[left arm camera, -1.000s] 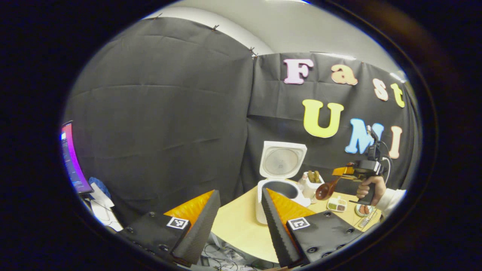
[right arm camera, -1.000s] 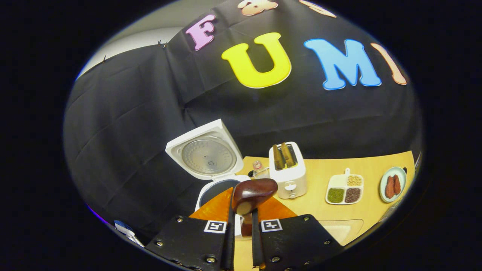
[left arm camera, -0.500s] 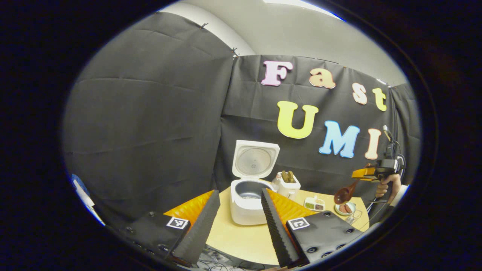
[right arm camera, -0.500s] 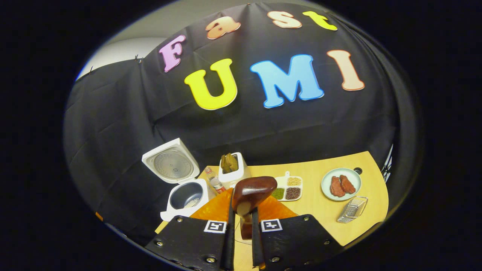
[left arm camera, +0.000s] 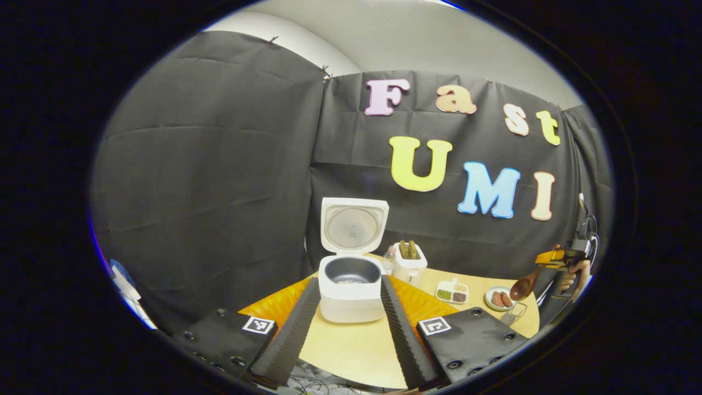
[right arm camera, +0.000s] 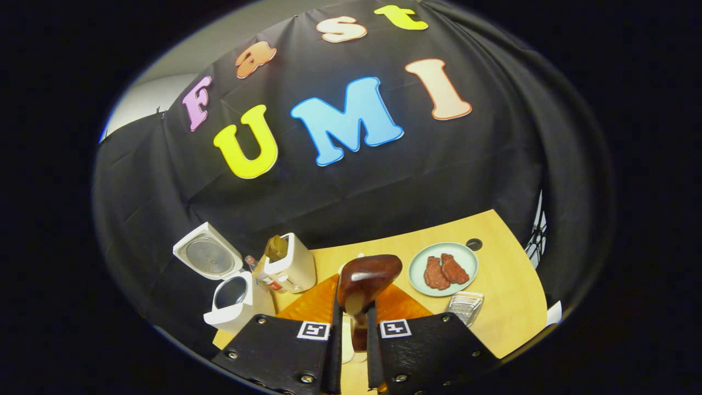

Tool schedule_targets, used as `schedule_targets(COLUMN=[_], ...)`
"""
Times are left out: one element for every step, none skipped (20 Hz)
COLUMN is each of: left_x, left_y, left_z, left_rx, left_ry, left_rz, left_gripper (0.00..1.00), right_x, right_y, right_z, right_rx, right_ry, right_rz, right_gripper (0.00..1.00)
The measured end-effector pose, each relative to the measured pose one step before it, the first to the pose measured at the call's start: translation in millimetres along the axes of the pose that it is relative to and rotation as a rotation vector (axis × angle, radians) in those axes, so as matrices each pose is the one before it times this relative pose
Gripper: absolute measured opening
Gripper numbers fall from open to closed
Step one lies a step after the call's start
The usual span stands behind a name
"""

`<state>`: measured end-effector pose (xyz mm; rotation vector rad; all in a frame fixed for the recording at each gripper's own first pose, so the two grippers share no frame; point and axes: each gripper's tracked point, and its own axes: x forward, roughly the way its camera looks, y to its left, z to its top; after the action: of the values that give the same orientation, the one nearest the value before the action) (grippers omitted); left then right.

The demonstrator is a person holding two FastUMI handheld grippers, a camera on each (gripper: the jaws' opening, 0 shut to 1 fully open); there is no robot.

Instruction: Close the left gripper, press the button to open the rice cooker; take a wooden spoon from the chopstick holder with the right hand, scoop a spoonful of rice and pour it into the rice cooker, then put the wooden spoon back into the chopstick holder.

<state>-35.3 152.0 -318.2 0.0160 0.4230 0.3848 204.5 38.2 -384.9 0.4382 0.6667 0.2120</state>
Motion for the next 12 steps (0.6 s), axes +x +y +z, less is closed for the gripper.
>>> schedule_targets(left_x=[0.49,0.85,-1.31,-1.38,1.93,3.38,2.15,1.87,0.08,0.54,0.48,-0.45], left_y=[-13.64,-13.29,-13.51,-12.34,-13.51,-12.69,-11.69,-10.12,-6.31,-4.58,-2.12,-2.29], left_z=[2.6,1.54,0.03,0.05,-2.31,-2.66,-2.69,-1.13,0.02,1.53,0.33,1.25], left_rx=[0.00718,0.0058,0.00377,0.00125,-0.0004,-0.00085,0.00001,0.00442,0.00851,0.01096,0.01501,0.01547], left_ry=[0.00172,0.00093,0.00384,0.0056,0.01188,0.01835,0.01788,0.01445,0.00829,0.00332,0.00382,0.004], left_rz=[0.00876,0.00759,0.00692,0.00649,0.0035,-0.0002,-0.00232,-0.00113,0.00114,0.0039,0.00471,0.00647], left_gripper=[0.75,0.75,0.75,0.75,0.8,0.86,0.86,0.75,0.8,0.78,0.76,0.75], right_x=[4.18,4.67,5.64,4.79,5.39,4.94,4.0,5.32,5.84,5.29,6.4,8.7], right_y=[-15.2,-14.84,-15.9,-15.8,-14.77,-14.99,-14.18,-11.4,-9.41,-8.06,-8.34,-7.15], right_z=[0.37,-0.48,-0.39,-1.39,-0.34,-1.03,0.15,-1.31,-2.41,-4.98,-4.82,-7.93], right_rx=[0.00314,0.00612,0.00492,0.00094,0.00016,-0.00074,0.0,0.00455,0.00385,0.00478,0.00651,0.00954], right_ry=[0.00659,0.007,0.00838,0.00657,0.0053,0.00413,0.00198,0.00255,0.00325,0.00195,0.00443,0.00344], right_rz=[-0.00652,-0.0051,-0.0077,-0.00936,-0.01216,-0.01337,-0.01415,-0.01537,-0.0105,-0.0105,-0.01384,-0.02095], right_gripper=[0.19,0.19,0.19,0.19,0.19,0.19,0.19,0.19,0.19,0.19,0.19,0.19])
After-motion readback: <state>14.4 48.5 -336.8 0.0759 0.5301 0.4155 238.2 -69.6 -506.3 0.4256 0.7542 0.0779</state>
